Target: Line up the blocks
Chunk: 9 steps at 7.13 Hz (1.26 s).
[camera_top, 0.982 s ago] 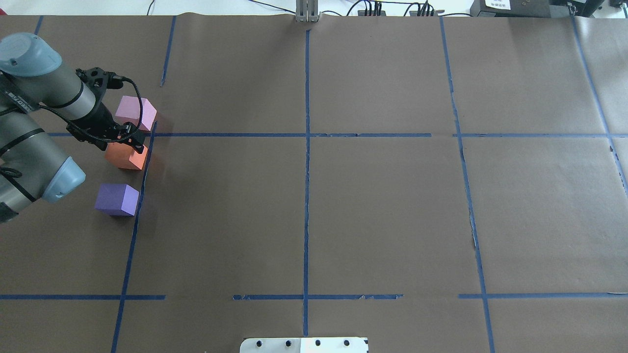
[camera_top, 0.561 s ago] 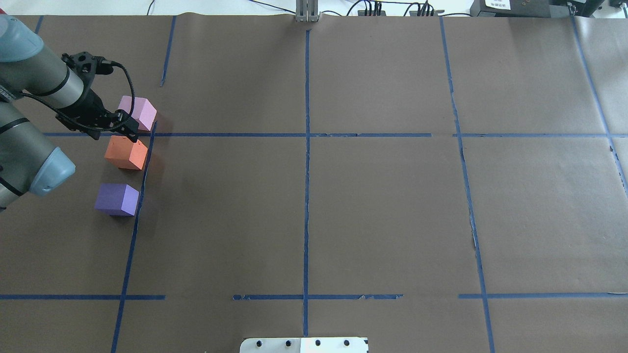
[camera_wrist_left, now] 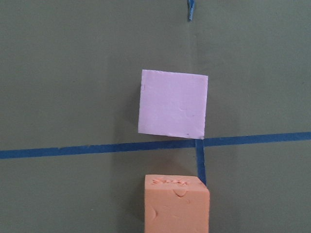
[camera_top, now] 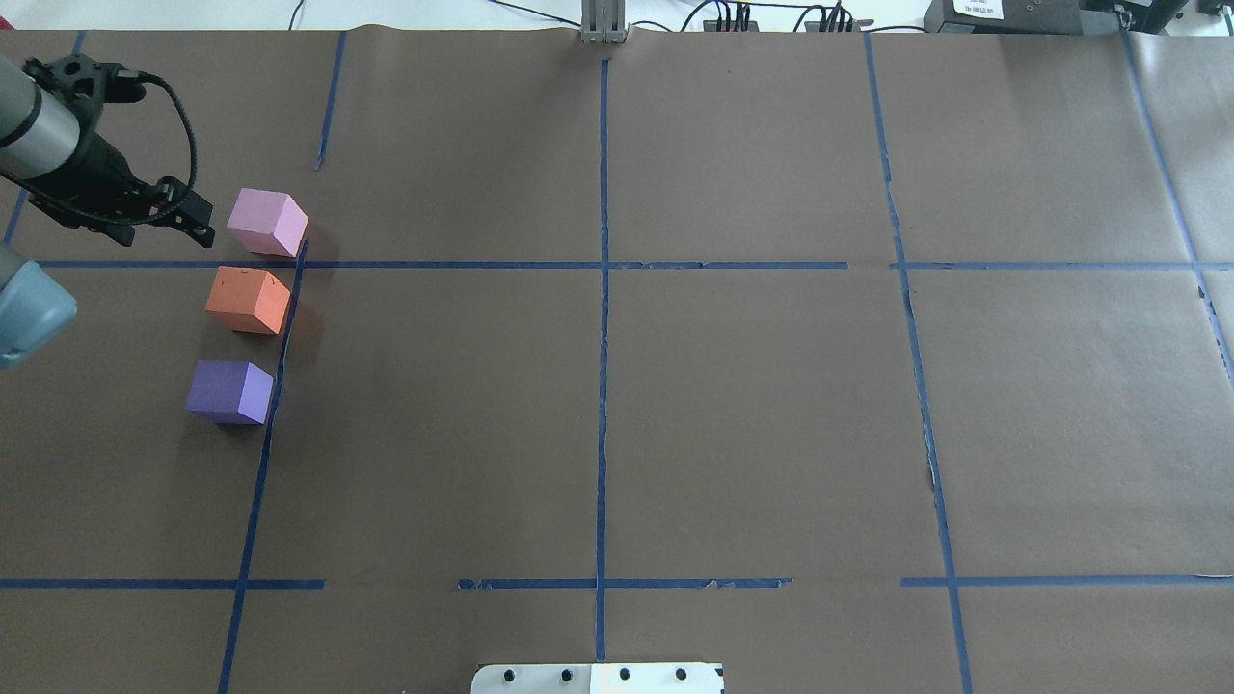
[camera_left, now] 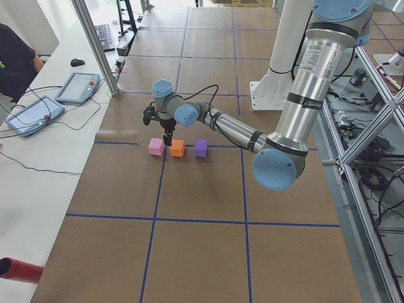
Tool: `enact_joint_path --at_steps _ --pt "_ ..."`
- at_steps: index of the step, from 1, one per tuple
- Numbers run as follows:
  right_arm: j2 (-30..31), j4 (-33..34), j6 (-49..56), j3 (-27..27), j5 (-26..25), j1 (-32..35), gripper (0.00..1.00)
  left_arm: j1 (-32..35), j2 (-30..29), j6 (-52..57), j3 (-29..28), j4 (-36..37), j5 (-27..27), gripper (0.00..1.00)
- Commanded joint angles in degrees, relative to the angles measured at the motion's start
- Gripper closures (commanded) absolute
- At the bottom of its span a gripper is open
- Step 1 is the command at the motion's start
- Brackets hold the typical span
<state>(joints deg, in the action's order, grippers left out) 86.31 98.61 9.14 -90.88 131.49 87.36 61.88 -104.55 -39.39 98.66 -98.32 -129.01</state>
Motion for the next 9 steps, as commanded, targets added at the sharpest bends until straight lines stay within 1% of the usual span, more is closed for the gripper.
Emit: enact_joint_path --at_steps 1,2,3,4,5,6,7,8,9 --pt "0.0 0.0 0.0 0.0 0.0 0.0 0.0 4.6 4.7 0.2 2.0 0.1 -0.3 0.0" --pt "0.0 0.0 0.0 0.0 0.0 0.0 0.0 7.5 7.5 0.2 2.2 -0.2 -0.4 0.0" --pt "0.0 0.0 0.0 0.0 0.0 0.0 0.0 8.5 9.4 0.3 1.8 -0.6 -0.4 0.0" --pt "0.0 0.0 0.0 0.0 0.0 0.0 0.0 9.7 11.6 0.8 1.2 -4.8 -0.5 0.0" --pt "0.0 0.0 0.0 0.0 0.0 0.0 0.0 11.1 16.2 7.7 0.5 -10.0 -3.8 0.0" --pt "0.0 0.0 0.0 0.0 0.0 0.0 0.0 15.0 17.2 15.9 -2.3 -10.6 -7.9 0.0" --pt "0.0 0.0 0.0 0.0 0.0 0.0 0.0 18.4 17.2 24.6 -5.0 -10.6 -8.0 0.0" --pt "0.0 0.0 0.0 0.0 0.0 0.0 0.0 21.7 17.3 30.2 -7.0 -10.2 -8.0 0.0" --pt "0.0 0.0 0.0 0.0 0.0 0.0 0.0 23.8 17.5 31.2 -7.4 -9.7 -8.0 0.0"
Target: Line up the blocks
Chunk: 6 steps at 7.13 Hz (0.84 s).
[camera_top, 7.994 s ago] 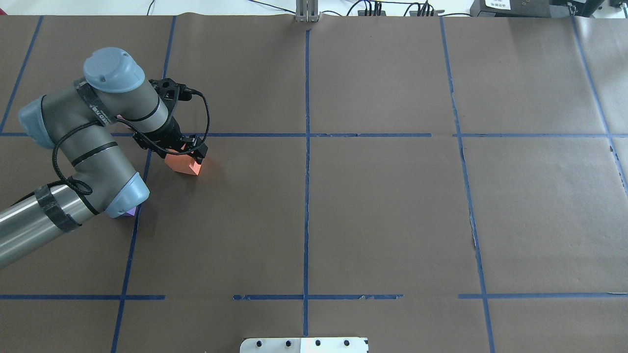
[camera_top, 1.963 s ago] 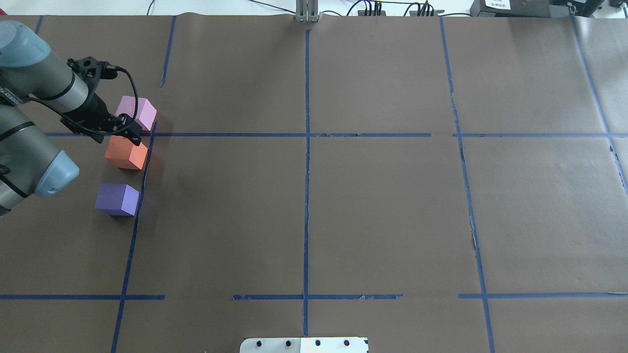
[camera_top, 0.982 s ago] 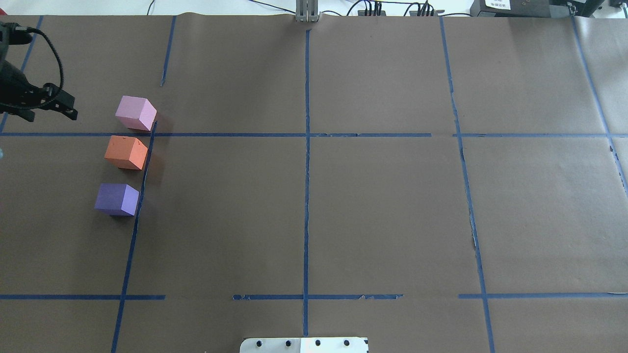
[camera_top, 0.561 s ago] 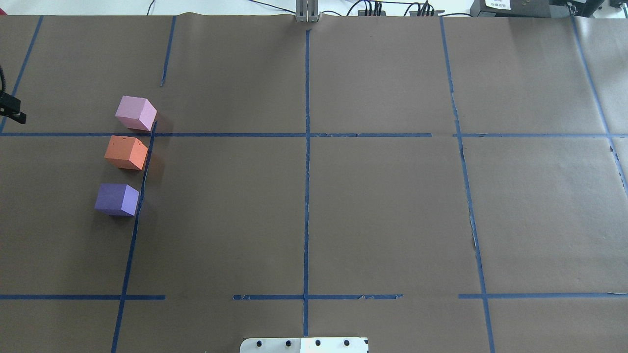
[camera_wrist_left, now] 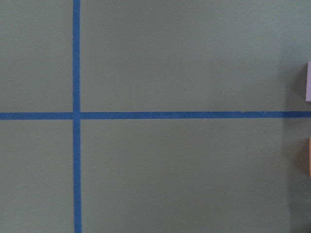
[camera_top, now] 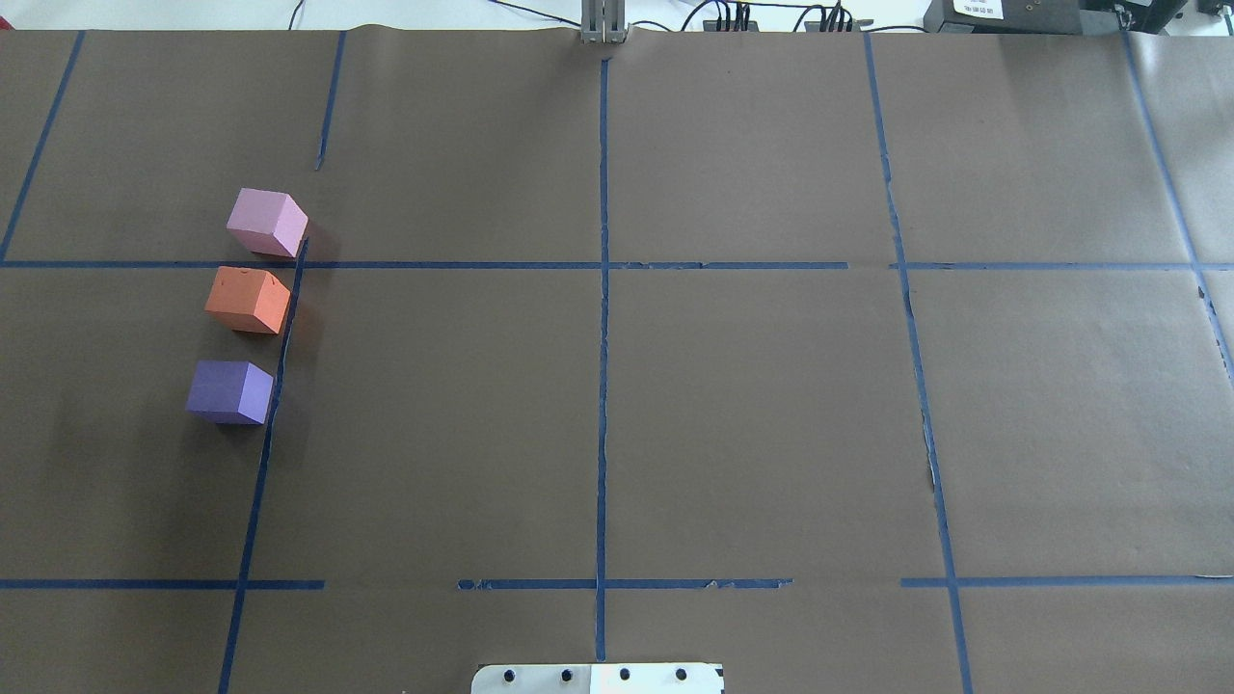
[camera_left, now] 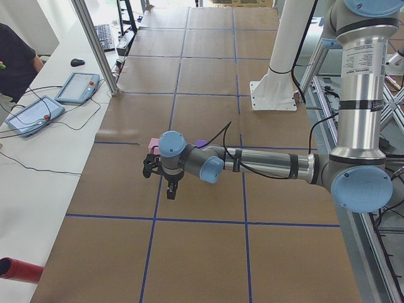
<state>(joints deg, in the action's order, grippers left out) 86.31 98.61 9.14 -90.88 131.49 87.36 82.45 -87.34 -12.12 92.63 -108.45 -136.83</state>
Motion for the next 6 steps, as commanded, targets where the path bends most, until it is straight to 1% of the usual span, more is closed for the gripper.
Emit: enact_joint_path --at_steps 1,2,3,5,6 --pt "0.0 0.0 0.0 0.0 0.0 0.0 0.0 4.5 0.8 6.4 -1.7 2.2 -0.2 0.0" --pt "0.0 0.0 0.0 0.0 0.0 0.0 0.0 5.6 0.6 9.4 -1.8 6.5 -0.2 0.0" --pt "0.0 0.0 0.0 0.0 0.0 0.0 0.0 7.1 0.5 9.4 -1.5 9.7 -0.3 0.0" --pt "0.0 0.0 0.0 0.0 0.0 0.0 0.0 11.6 -0.3 9.2 -1.0 19.2 -0.2 0.0" --pt "0.0 0.0 0.0 0.0 0.0 0.0 0.0 11.6 -0.9 9.1 -1.0 19.2 0.4 0.0"
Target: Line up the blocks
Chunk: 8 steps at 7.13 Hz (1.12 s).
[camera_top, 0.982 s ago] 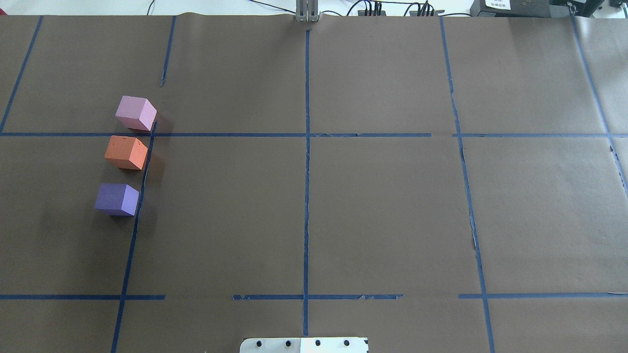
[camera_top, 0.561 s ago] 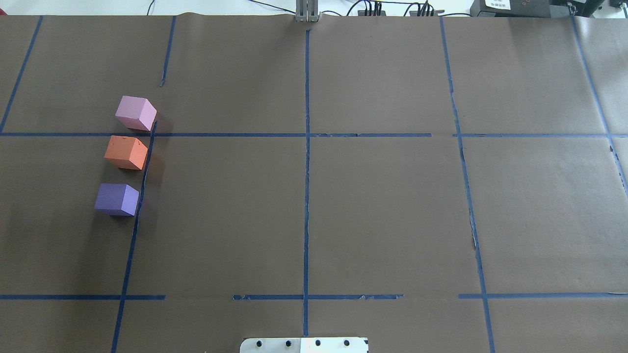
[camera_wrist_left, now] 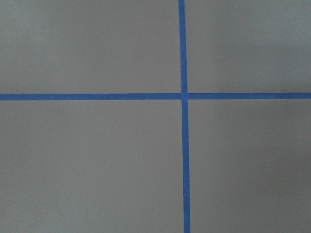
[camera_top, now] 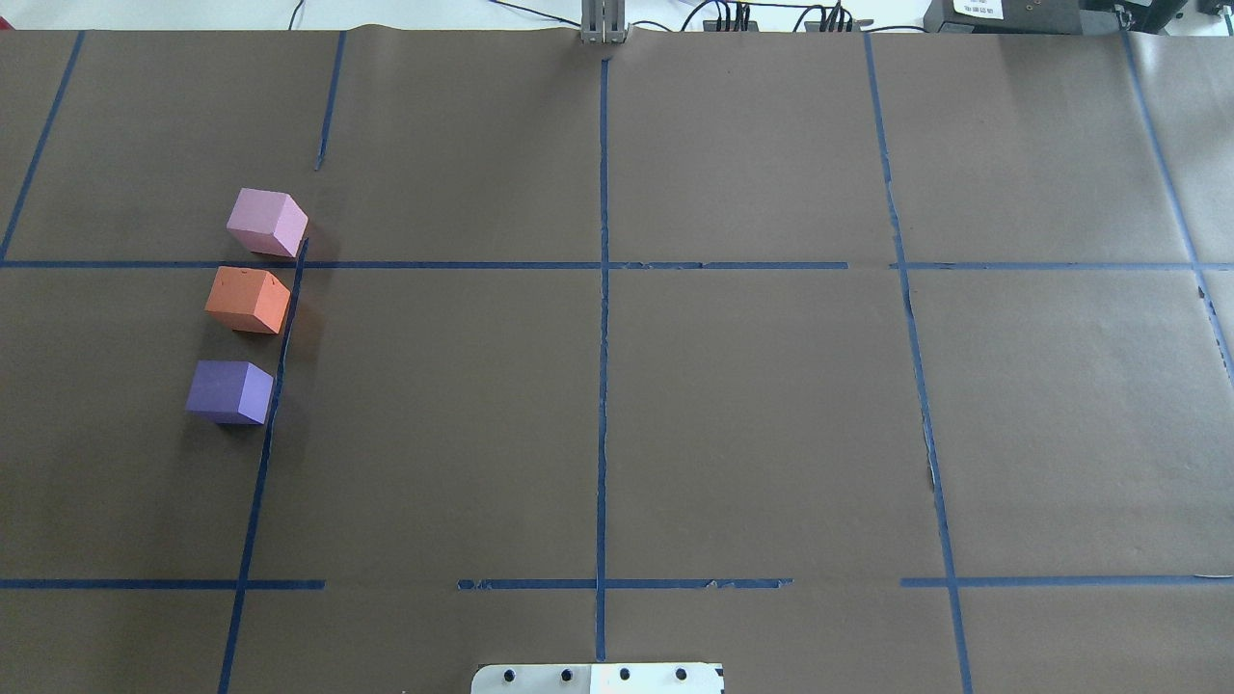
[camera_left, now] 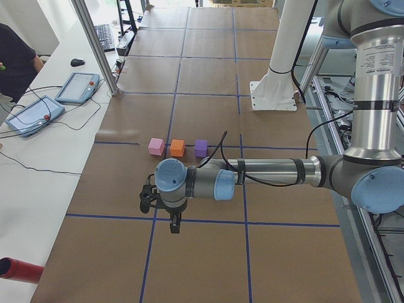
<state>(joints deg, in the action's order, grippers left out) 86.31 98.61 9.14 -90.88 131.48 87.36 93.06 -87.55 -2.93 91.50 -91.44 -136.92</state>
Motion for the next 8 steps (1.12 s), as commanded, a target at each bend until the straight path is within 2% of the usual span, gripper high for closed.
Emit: enact_joint_path --at_steps 1,8 --pt "0.0 0.0 0.0 0.0 0.0 0.0 0.0 1.0 -1.3 -0.2 0.1 2.4 0.7 0.0" --pt "0.0 0.0 0.0 0.0 0.0 0.0 0.0 0.6 -1.6 2.1 1.0 2.1 2.1 0.0"
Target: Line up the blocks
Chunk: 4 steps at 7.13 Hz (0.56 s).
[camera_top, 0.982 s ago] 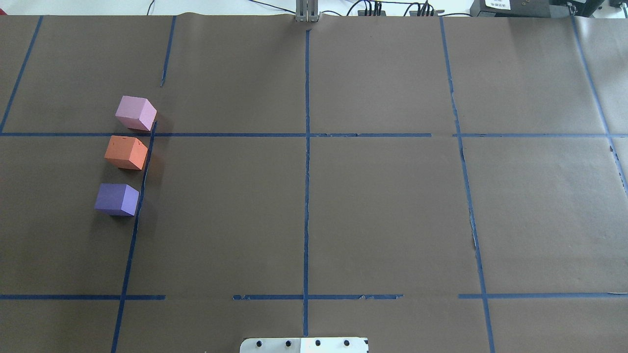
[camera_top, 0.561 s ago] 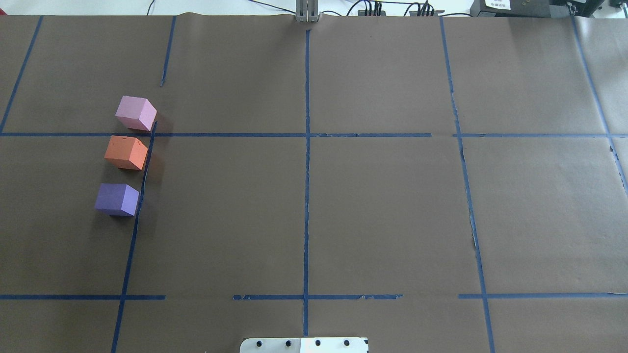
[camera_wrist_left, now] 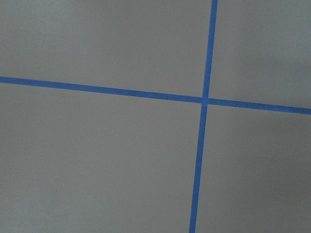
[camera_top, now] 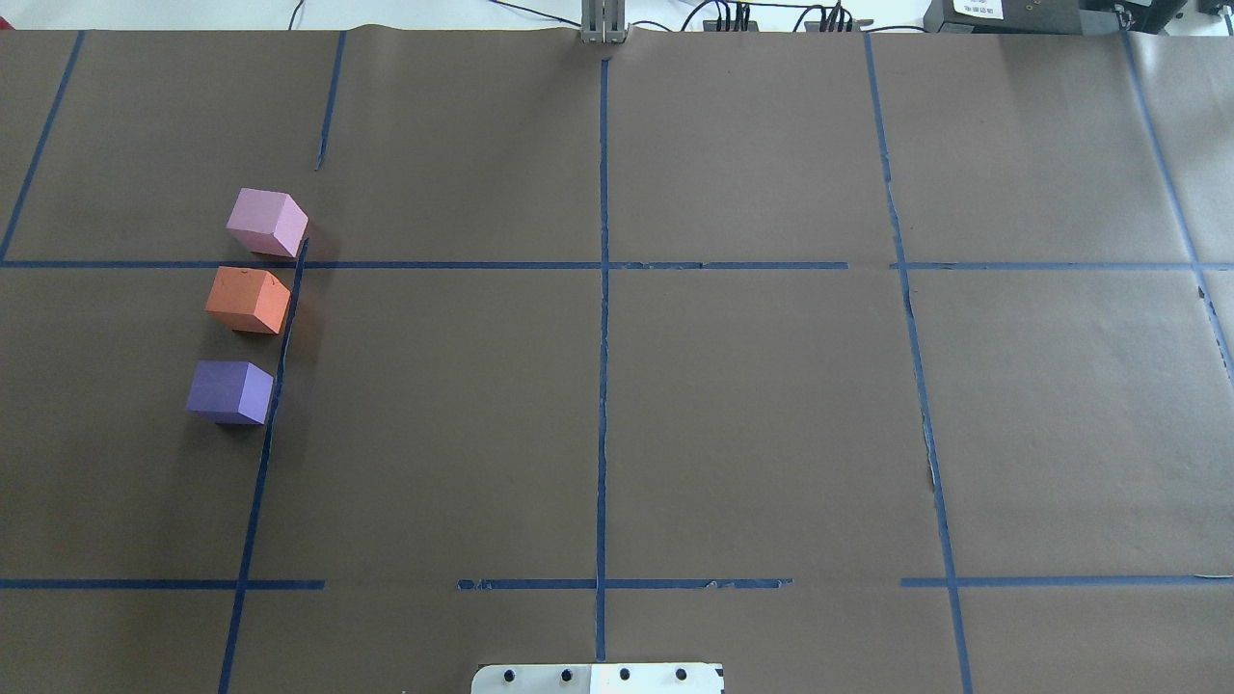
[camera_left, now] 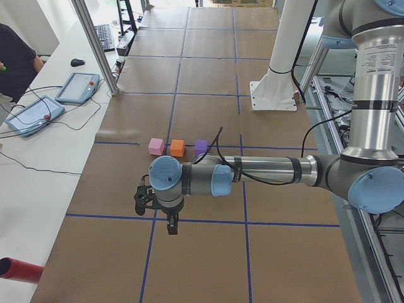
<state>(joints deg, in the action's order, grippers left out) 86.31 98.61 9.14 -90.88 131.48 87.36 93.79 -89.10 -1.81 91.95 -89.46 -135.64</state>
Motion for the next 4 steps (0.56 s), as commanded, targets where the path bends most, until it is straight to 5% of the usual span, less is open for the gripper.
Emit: enact_joint_path --at_steps 1,4 --pt "0.0 0.0 0.0 0.0 0.0 0.0 0.0 -0.2 0.1 1.1 0.9 0.2 0.9 0.0" --pt "0.0 0.0 0.0 0.0 0.0 0.0 0.0 -0.5 0.2 1.1 1.6 0.4 0.9 0.0"
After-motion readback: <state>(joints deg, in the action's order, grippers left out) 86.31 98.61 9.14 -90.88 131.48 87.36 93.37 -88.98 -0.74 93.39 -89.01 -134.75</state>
